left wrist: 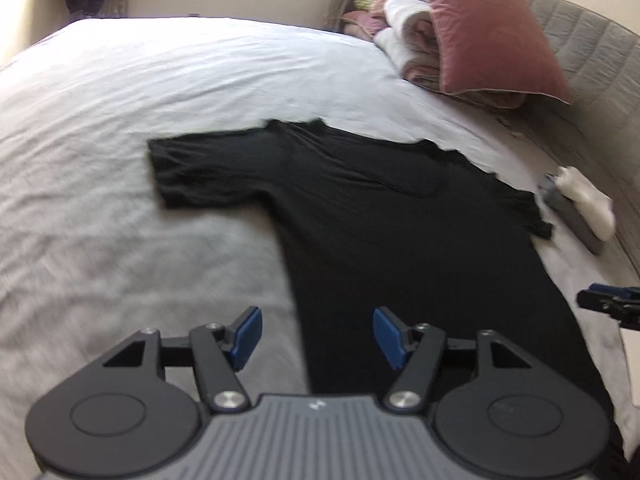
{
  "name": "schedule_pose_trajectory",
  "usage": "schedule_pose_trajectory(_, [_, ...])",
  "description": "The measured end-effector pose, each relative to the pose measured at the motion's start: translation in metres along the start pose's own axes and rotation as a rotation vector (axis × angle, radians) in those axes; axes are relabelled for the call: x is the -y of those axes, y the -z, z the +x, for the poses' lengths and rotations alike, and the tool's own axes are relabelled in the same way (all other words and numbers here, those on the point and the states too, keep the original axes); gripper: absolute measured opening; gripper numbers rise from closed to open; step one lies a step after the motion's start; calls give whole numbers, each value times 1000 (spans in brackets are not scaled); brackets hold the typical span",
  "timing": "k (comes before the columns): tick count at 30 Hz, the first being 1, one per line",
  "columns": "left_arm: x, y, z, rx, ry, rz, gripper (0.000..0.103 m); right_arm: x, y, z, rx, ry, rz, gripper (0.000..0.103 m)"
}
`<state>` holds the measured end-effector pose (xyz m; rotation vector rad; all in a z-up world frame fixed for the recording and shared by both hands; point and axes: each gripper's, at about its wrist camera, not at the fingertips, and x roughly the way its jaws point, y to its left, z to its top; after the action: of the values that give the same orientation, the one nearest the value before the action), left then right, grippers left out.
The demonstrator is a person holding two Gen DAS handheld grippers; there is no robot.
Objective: Fold clothes
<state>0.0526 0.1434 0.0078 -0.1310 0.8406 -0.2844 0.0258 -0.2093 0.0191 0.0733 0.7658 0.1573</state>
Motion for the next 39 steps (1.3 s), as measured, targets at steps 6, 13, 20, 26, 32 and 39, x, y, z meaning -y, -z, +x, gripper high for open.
schedule_pose_trajectory(6, [38,43,-17,44,53,73,63,16,45,-19,-23,-7,76,66])
schedule_pose_trajectory(13, [62,92,-23,5,33,163,63,30,95,-50,-35,-1,127,66])
schedule_pose_trajectory(20, [59,126,-45,-40,-30,225,63,51,137,-81,-28,1,156,72])
schedule_pose_trajectory(26, [49,130,-66,-55,-110,220,65,63,147,-97,-48,-12,175,72])
schedule_pose_trajectory(32, [43,115,-74,-37,-131,183,66,66,123,-93,-72,23,158,72])
schedule_pose_trajectory(39, [72,82,-58,-14,-130,211,67,73,68,-80,-29,16,197,72])
